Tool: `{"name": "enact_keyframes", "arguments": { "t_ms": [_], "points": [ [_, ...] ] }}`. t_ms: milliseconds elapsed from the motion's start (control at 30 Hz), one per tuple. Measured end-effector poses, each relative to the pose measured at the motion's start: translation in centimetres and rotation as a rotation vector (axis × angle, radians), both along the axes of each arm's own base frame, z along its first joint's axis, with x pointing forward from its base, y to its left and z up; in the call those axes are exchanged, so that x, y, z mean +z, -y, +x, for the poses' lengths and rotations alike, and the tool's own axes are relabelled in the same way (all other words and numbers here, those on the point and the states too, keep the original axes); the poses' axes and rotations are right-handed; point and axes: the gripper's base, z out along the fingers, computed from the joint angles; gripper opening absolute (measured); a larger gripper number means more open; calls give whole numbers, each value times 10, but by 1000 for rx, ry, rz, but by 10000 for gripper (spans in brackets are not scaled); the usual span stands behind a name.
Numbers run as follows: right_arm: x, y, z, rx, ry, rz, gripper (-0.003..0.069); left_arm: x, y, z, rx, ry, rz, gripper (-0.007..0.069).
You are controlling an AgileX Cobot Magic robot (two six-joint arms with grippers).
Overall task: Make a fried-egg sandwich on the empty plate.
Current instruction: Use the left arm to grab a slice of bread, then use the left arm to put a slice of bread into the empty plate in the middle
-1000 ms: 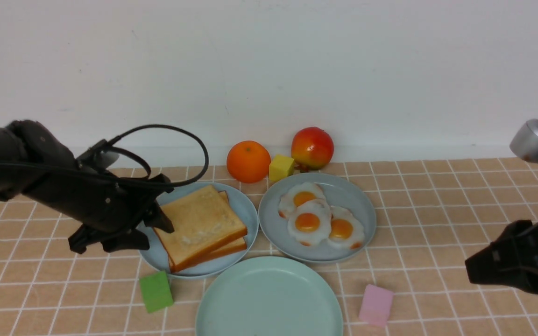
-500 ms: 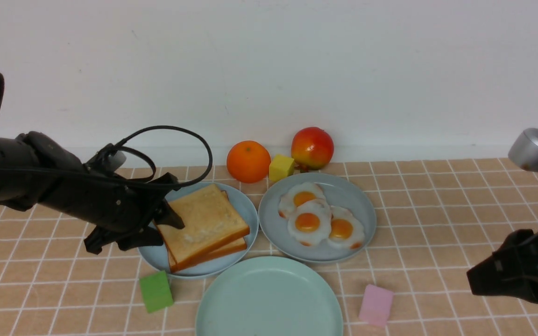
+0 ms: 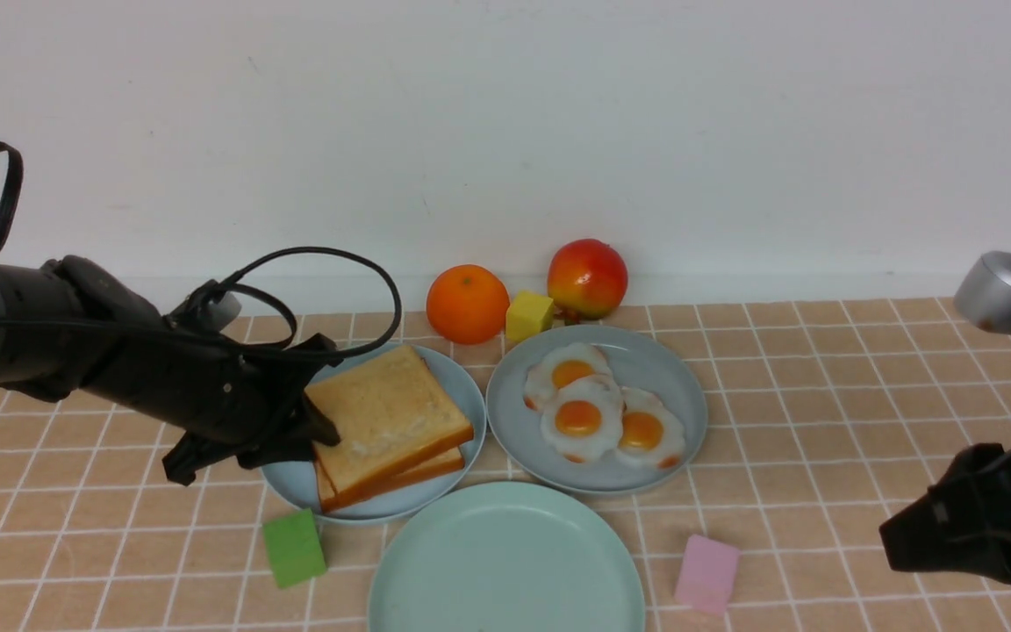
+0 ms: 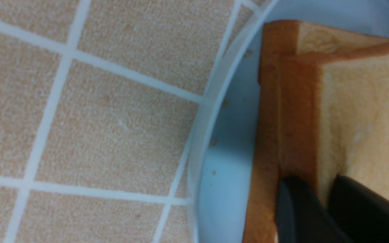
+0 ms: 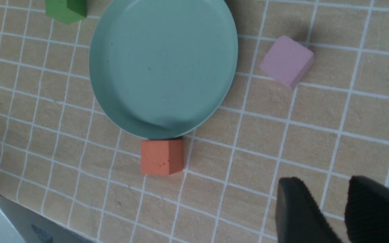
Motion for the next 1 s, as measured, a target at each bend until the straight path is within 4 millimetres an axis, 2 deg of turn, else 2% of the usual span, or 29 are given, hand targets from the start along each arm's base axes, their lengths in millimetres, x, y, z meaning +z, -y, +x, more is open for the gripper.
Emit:
{"name": "enact_keyframes", "arguments": {
  "t_ms": [33,67,133,233,367,467,500,533,667,733,800,900,1000],
  "points": [
    [0,0,0,0,-1,0,239,0,0,0,0,0,0,86],
    [0,0,-1,3,-6,-1,239,0,0,0,-1,0,0,39],
    [0,0,-1,4,-8,-2,239,2,0,0,-3,1,-2,16],
    [0,0,-1,4,-8,-2,239,8,0,-2,-20,12,2,16],
    [0,0,-1,4,-8,-2,239,39,1,-11,-65,77,11,16],
    [0,0,-1,4,-8,-2,239,71,0,-23,-113,152,37,16],
    [0,0,-1,4,-8,-2,239,75,0,-25,-118,160,37,16],
    [0,0,-1,4,-8,-2,239,91,0,-33,-158,190,49,16],
    [0,0,-1,4,-6,-2,239,113,5,-53,-271,213,47,16],
    [0,0,0,3,-4,-1,239,114,10,-61,-318,207,44,16],
    [0,0,0,2,-2,-1,239,105,24,-74,-380,168,29,16],
    [0,0,0,1,0,0,239,76,47,-95,-439,105,35,16],
    [0,0,0,0,2,0,239,55,62,-105,-456,92,62,16]
  ]
}}
